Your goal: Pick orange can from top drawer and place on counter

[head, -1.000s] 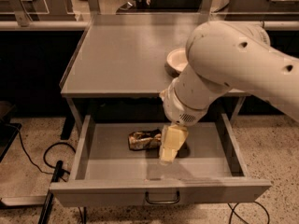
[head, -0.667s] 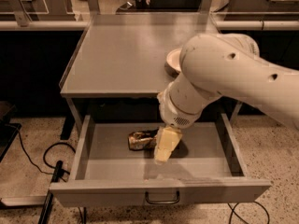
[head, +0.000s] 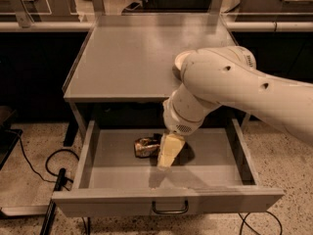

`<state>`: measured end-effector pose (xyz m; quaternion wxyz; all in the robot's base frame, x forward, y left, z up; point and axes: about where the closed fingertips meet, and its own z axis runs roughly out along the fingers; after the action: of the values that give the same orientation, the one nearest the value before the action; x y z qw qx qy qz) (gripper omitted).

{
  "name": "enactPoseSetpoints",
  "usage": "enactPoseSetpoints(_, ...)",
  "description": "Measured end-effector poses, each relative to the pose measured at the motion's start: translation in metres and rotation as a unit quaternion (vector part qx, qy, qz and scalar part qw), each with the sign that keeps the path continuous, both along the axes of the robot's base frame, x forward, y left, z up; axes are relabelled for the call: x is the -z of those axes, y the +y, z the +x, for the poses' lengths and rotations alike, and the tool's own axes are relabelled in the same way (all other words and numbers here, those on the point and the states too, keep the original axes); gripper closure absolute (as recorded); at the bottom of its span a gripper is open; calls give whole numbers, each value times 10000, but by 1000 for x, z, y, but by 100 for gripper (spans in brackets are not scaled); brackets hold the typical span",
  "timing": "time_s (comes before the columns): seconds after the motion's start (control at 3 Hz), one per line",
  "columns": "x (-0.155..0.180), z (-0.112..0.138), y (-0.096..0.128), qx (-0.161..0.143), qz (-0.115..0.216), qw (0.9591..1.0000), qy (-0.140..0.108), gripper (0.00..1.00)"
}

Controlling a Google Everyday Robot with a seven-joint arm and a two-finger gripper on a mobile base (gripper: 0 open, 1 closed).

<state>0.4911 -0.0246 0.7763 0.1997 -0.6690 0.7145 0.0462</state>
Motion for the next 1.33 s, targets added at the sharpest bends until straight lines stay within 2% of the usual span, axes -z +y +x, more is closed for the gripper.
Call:
enactPoseSetpoints(0.67,9,8,-1,32,31,9998,-191,0)
enactPoseSetpoints(1.0,24,9,-6,72,22,9998,-157,0)
enactPoseSetpoints(1.33,54,8,-7,0,20,10000,72,0)
